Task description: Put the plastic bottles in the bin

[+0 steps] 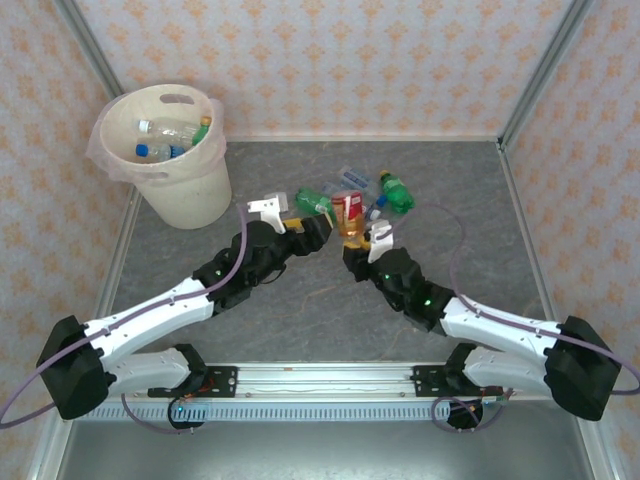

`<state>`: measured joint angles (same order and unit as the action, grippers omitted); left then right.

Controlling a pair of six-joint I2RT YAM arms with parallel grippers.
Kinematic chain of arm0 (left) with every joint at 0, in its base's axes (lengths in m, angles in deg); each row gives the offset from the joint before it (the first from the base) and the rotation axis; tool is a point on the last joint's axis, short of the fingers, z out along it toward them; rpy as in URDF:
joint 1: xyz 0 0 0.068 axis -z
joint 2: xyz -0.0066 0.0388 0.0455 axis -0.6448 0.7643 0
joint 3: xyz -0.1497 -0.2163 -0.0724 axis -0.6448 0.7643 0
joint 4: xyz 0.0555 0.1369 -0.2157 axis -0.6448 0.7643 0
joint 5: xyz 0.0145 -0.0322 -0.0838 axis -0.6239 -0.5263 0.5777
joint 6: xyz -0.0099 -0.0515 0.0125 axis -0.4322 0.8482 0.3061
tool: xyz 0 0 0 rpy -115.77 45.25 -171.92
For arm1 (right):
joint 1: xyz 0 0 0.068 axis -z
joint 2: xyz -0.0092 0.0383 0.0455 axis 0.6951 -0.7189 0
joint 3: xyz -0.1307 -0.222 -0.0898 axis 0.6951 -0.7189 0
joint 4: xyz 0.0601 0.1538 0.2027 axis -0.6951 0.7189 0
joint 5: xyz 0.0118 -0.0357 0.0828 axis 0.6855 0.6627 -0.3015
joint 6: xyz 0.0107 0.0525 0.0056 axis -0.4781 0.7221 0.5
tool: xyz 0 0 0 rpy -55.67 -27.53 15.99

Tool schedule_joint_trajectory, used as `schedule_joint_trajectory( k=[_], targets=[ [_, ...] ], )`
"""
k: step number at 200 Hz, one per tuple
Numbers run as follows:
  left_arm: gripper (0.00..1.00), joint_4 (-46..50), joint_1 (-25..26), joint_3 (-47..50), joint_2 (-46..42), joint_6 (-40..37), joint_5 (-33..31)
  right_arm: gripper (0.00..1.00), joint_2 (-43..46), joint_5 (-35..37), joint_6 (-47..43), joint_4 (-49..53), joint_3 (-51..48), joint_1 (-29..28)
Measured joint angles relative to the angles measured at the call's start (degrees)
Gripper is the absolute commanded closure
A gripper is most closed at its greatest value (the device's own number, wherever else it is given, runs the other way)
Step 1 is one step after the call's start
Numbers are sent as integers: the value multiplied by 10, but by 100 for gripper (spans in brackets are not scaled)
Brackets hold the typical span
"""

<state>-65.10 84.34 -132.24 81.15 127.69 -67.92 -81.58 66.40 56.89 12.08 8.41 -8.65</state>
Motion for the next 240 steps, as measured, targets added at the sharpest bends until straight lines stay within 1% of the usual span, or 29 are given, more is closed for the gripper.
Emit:
schedule_joint_trajectory(
  k=[56,98,144,173,182,191,201,240],
  targets=[
    [13,-18,-1,-9,32,-1,54,68,-31,37,-49,-4,17,-60],
    [19,-16,-15,-23,54,1,69,68,-34,51,-70,-15,18,-74],
    [32,-16,-23,-23,54,4,75,68,-34,55,-76,-17,18,-76],
    [49,-18,-23,-23,54,1,86,68,-35,55,-78,-18,18,-78],
    [53,-19,-24,-24,54,2,88,68,-35,56,-78,-19,18,-78],
    [54,-20,-24,-24,54,1,89,68,-36,57,-78,-21,18,-78],
    [54,-20,-26,-24,54,1,89,65,-36,58,-78,-21,18,-78],
    [53,-20,-26,-24,54,1,90,35,-35,66,-77,-28,18,-79]
  ],
)
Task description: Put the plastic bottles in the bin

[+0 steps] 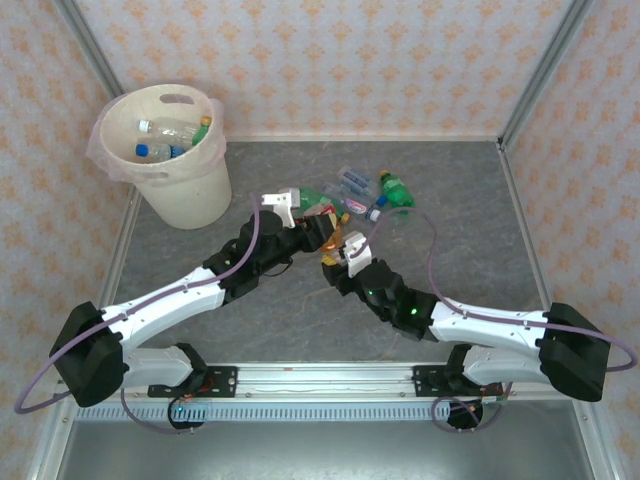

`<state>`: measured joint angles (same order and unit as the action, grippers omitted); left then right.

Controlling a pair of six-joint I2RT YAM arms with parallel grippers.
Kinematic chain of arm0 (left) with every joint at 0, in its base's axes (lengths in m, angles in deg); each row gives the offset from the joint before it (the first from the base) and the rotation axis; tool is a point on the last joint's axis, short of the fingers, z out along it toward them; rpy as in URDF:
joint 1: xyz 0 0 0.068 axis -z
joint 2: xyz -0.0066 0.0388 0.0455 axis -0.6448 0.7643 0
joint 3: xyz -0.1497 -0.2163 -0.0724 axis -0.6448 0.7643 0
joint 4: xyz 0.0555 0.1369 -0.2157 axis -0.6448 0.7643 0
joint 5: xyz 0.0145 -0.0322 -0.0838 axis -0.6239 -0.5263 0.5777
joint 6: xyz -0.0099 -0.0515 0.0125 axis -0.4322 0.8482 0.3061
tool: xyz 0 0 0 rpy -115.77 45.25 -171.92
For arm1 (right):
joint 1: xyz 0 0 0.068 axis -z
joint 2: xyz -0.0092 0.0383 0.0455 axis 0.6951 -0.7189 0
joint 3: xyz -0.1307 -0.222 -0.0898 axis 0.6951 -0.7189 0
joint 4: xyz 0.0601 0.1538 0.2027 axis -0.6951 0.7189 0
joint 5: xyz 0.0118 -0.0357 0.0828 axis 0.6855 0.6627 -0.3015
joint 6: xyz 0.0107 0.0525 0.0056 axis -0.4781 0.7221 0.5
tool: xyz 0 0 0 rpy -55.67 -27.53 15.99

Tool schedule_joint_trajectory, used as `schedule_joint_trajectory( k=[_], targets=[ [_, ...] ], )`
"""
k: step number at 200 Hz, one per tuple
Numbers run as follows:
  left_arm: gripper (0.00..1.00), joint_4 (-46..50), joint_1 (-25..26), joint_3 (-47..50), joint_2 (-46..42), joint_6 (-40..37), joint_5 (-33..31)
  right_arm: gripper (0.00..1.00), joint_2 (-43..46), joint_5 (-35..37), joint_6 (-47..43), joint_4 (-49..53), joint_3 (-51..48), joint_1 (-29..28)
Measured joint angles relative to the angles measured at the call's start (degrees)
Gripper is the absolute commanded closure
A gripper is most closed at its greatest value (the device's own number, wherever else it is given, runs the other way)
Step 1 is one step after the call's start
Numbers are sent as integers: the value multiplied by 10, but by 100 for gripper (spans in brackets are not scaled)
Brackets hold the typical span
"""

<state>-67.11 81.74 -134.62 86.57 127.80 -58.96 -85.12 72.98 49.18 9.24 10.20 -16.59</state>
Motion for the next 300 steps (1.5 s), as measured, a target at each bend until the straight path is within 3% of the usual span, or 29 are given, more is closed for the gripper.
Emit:
schedule_joint_trajectory(
  k=[23,39,112,185,240,300],
  targets=[
    [53,0,0,0,0,0,-1,19,3,10,9,-2,0,0],
    [52,0,0,0,-4,0,-5,0,8,18,15,-5,0,0],
    [53,38,0,-17,-39,-21,-58,0,69,39,29,-6,-1,0],
    [53,153,-13,-113,-90,-106,-202,0,127,35,36,-15,-5,0],
    [53,242,-61,-216,-94,-186,-309,0,127,4,33,-61,-5,0],
    [53,287,-161,-310,-67,-250,-339,0,119,-22,32,-110,-8,0]
  ],
)
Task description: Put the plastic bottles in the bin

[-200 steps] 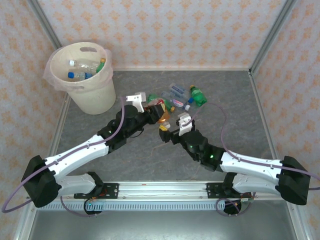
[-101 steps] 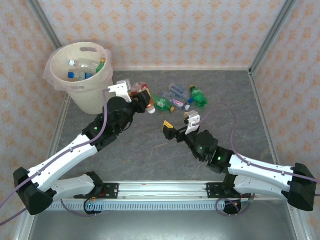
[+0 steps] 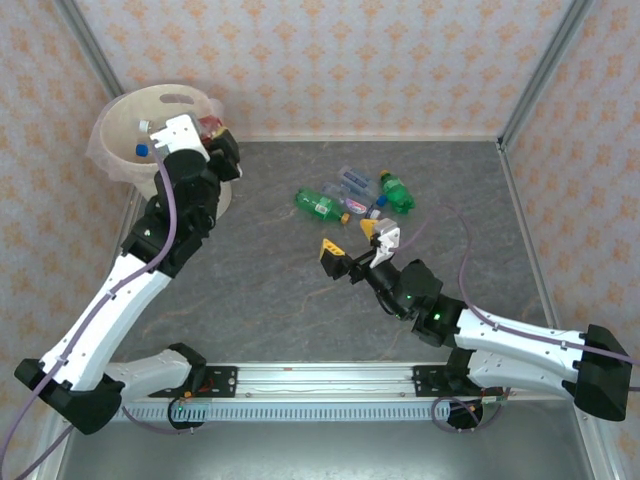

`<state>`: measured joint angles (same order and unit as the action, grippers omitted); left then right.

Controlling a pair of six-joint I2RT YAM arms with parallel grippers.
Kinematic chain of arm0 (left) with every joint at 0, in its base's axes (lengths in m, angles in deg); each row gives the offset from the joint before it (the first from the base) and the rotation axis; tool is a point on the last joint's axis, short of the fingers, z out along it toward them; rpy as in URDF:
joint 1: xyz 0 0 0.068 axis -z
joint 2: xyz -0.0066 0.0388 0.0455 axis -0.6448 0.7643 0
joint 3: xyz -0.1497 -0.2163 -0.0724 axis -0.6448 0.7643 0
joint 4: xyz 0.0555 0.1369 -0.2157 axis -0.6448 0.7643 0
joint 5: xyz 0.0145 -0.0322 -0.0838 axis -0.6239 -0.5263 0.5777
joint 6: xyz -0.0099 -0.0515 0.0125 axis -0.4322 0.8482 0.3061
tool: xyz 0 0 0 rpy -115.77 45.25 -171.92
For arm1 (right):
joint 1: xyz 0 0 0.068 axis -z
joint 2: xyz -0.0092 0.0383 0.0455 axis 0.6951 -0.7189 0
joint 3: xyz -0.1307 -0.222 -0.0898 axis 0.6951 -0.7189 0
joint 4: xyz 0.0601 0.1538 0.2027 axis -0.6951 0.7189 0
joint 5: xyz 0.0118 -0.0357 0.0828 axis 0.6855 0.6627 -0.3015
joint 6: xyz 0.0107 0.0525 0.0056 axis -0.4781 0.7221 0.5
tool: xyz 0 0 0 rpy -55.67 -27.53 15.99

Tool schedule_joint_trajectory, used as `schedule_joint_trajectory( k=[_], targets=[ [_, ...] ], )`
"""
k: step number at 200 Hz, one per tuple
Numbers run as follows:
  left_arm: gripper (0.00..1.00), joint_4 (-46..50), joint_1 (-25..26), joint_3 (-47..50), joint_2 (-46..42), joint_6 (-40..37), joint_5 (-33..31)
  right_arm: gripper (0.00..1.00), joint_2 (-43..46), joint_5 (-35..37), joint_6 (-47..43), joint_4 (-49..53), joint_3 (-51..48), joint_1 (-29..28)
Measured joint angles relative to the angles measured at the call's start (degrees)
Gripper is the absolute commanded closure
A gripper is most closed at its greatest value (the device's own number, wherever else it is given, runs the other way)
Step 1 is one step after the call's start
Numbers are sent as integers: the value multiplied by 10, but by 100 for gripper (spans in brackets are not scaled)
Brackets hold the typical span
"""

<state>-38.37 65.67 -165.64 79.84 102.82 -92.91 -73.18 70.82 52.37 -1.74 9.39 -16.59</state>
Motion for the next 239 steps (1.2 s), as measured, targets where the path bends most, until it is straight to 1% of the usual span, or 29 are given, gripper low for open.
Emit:
schedule_joint_trajectory(
  k=[61,102,174,210,239],
  targets=[
    [53,19,-136,-108,99,-38,0,0,26,-12,3,-19,-39,0],
    [53,13,-202,-170,170,-42,0,0,50,-17,11,-29,-50,0],
    [53,-15,-272,-226,296,-27,2,0,67,-20,15,-29,-56,0],
    [51,5,-300,-311,368,-9,8,0,67,-20,17,-29,-57,0],
    [49,27,-308,-354,398,-3,18,0,67,-20,17,-29,-57,0]
  ],
)
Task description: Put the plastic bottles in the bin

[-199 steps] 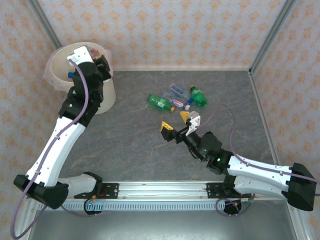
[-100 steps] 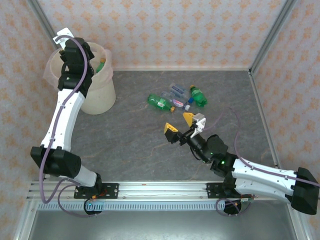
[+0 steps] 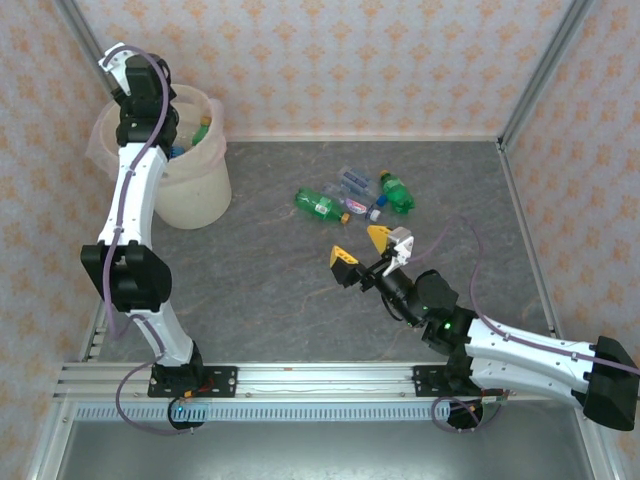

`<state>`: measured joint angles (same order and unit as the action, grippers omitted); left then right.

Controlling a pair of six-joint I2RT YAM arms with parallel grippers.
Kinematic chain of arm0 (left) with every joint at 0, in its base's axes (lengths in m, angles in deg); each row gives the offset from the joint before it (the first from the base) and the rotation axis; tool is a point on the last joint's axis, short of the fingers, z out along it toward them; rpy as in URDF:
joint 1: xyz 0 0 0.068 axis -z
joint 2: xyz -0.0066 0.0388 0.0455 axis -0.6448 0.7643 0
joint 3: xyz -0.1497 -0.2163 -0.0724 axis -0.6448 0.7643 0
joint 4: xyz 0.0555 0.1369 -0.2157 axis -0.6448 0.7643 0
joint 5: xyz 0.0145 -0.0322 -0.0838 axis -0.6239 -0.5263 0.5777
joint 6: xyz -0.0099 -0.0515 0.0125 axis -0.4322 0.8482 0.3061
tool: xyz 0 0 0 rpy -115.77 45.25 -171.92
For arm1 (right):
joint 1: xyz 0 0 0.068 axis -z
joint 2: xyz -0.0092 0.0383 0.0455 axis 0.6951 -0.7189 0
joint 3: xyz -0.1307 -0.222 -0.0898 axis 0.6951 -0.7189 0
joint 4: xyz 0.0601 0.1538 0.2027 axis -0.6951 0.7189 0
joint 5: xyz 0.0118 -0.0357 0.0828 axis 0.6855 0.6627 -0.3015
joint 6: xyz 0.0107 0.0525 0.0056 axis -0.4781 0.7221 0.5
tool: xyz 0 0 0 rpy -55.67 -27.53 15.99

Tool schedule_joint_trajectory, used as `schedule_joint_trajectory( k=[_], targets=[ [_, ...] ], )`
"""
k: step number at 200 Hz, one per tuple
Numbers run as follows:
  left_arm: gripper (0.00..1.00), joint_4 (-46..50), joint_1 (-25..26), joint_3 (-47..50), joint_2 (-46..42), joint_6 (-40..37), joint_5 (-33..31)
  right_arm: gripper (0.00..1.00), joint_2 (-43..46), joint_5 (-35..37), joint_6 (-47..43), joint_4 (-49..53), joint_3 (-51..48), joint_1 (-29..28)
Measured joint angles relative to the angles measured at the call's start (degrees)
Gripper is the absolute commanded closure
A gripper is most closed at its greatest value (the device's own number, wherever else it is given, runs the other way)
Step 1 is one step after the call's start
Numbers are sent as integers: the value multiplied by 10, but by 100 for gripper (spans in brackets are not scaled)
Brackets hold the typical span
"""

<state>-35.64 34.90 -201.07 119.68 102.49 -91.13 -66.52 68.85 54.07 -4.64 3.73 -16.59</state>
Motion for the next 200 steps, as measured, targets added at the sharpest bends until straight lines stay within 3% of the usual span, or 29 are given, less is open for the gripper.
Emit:
schedule_joint_trajectory(
  k=[23,34,43,53,56,200],
  targets=[
    [46,17,0,-24,16,2,4,0,0,0,0,0,0,0],
    [40,25,0,-36,23,2,7,0,0,0,0,0,0,0],
    [30,30,0,-41,26,3,10,0,0,0,0,0,0,0],
    [4,34,0,-42,26,12,14,0,0,0,0,0,0,0],
    [1,35,0,-43,26,7,17,0,0,0,0,0,0,0],
    [1,60,5,-46,24,53,62,0,2,3,0,0,0,0]
  ],
)
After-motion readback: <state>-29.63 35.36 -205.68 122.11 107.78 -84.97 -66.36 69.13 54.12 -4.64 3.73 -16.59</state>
